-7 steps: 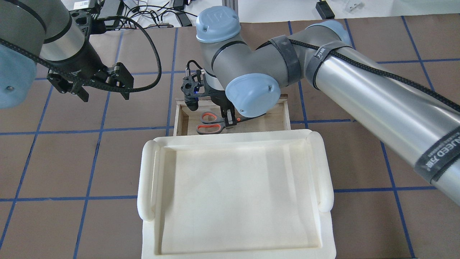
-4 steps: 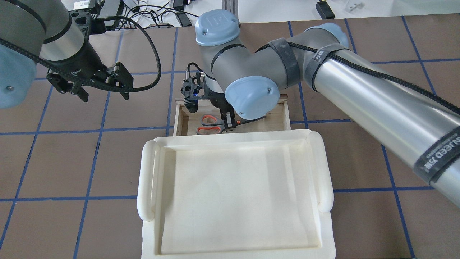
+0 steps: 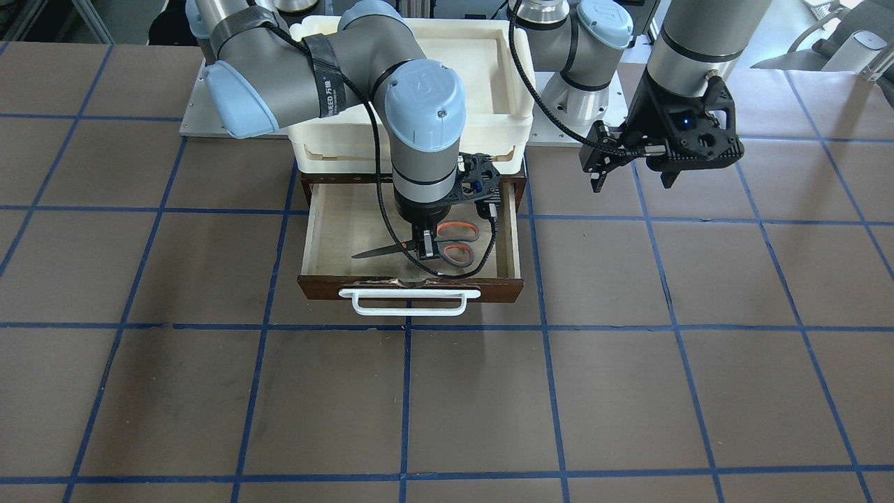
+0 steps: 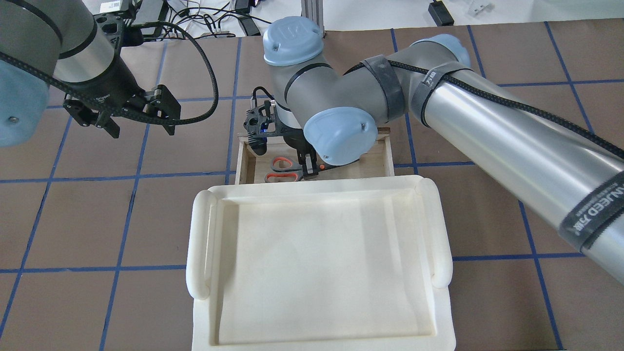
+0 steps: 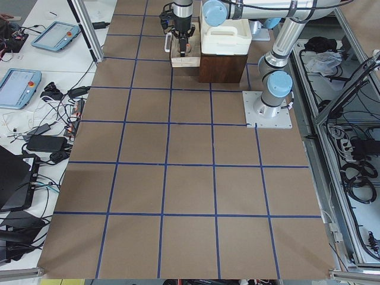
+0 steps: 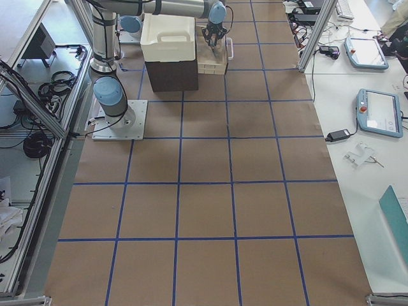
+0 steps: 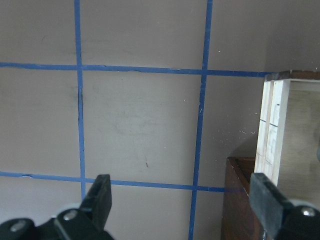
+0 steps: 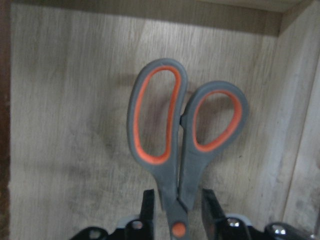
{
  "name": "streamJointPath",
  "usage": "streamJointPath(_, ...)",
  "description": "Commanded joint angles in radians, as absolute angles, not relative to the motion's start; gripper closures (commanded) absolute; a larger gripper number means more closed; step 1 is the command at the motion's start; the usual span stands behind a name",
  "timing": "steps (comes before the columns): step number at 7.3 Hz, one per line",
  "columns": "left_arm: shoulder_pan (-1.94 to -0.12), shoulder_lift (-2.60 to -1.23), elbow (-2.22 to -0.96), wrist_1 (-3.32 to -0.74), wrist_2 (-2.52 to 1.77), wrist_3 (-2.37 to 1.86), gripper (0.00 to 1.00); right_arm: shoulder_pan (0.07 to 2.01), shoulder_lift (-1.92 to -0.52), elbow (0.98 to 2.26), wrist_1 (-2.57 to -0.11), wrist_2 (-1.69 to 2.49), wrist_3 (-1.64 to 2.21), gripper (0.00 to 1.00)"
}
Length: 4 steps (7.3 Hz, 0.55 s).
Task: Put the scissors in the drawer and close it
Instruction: 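Lower the scissors into the drawer and open the right gripper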
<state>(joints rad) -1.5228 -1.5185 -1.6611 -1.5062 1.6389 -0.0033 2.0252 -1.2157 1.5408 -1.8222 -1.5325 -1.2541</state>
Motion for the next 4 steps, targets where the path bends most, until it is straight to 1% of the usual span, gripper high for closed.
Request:
streamJointPath(1, -1.523, -1.519, -1.660, -1.505, 1.637, -0.003, 0.00, 2.026, -1.223, 1.552, -1.825, -1.534, -1.253, 0.00)
streamJointPath(4, -1.523, -1.517, -1.660, -1.506, 1.640, -0.003, 0.00, 2.029, -1.227, 1.552, -1.832, -1.534, -1.240, 0.00)
